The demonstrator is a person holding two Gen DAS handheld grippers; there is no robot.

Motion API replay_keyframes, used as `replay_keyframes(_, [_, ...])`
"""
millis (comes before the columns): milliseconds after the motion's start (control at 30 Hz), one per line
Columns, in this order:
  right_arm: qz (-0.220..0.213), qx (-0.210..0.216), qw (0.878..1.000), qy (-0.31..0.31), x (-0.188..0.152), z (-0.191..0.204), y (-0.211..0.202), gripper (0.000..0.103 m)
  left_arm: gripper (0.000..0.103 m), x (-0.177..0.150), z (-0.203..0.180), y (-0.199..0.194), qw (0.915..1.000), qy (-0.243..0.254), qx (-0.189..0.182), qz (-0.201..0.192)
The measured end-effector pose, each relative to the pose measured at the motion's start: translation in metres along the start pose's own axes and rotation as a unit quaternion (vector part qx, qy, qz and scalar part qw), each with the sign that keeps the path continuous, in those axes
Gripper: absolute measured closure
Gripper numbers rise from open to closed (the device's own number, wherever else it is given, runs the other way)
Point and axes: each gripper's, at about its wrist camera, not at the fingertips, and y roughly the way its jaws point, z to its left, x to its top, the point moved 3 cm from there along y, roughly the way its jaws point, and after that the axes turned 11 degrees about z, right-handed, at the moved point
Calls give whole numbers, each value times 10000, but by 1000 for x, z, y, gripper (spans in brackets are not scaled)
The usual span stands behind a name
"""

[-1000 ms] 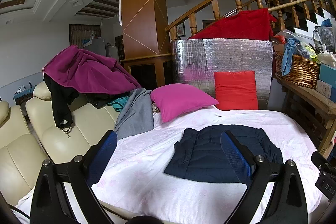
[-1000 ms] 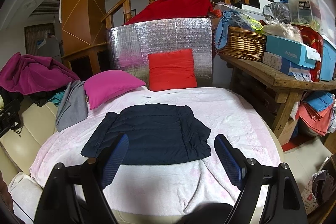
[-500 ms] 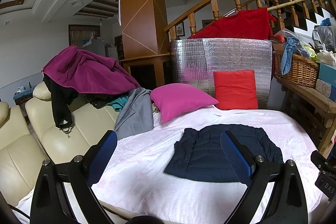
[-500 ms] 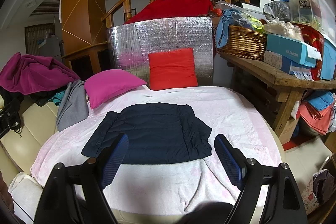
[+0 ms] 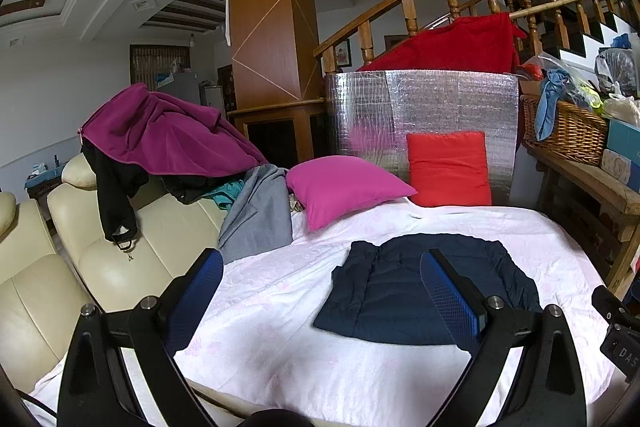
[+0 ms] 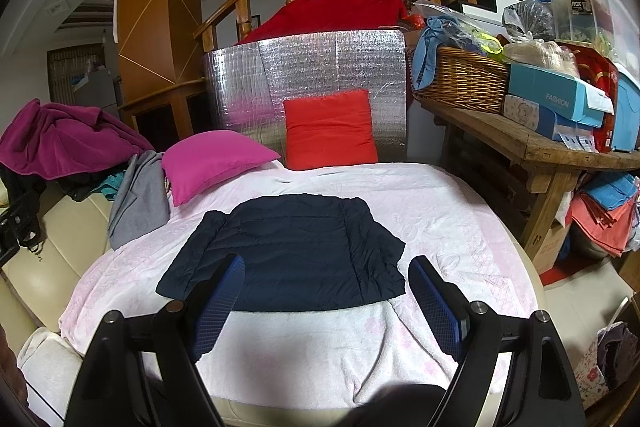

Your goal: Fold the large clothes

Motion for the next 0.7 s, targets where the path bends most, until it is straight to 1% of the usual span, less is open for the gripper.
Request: replay_keyframes(700, [-10, 2, 10000, 3, 0, 0, -1, 16, 4, -1, 4, 2, 10000, -23, -6, 16])
